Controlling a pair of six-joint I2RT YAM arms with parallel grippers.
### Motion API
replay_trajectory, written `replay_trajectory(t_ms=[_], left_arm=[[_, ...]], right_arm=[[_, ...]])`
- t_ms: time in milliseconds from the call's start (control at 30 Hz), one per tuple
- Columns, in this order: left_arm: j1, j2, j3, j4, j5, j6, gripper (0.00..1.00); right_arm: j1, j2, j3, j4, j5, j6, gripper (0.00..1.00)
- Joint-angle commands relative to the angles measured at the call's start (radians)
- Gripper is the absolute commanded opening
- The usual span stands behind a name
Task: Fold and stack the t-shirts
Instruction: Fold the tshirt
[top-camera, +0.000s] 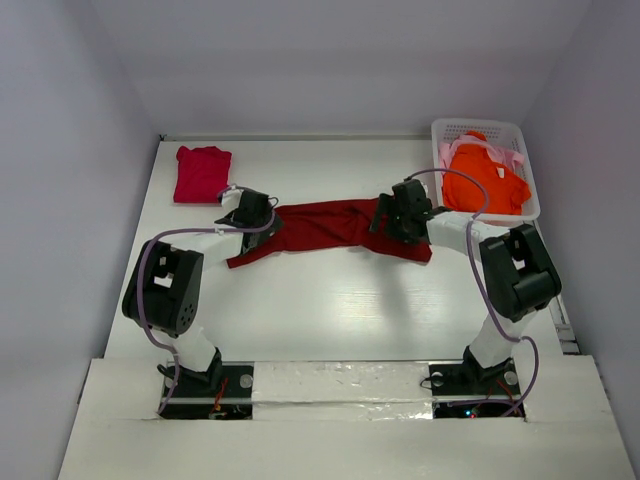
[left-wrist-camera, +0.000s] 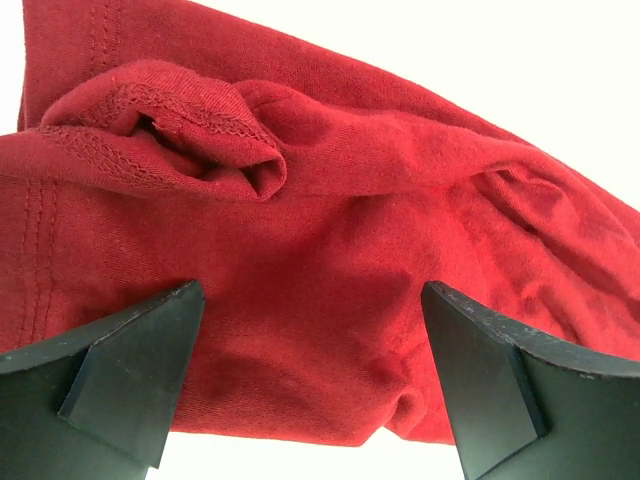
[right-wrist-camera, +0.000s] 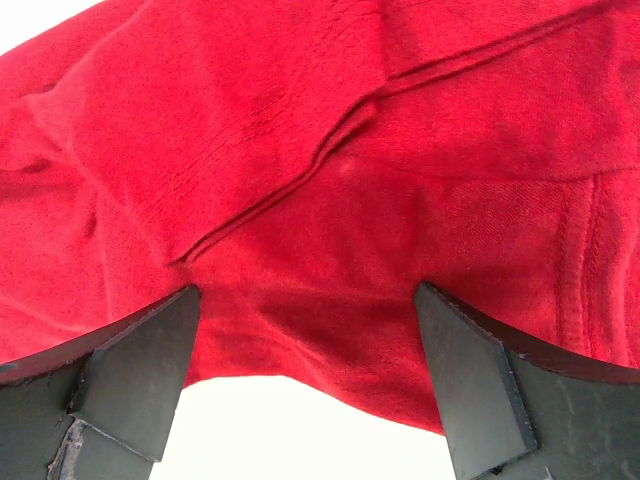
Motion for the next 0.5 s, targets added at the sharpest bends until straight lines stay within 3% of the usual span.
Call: replay_trajectory(t_ms=[0,467], left_arm=[[-0.007,0.013,-0.047,-0.117,0.042,-0.028,0.94],[-0.035,-0.004,-0.001,-0.304,-0.066,-0.061,0.97]], right_arm=[[-0.006,-0.025,0.032,-0.133,0.069,-0.028,0.94],[-0.024,0.02,0.078,-0.181,0.015,-0.064,0.95]])
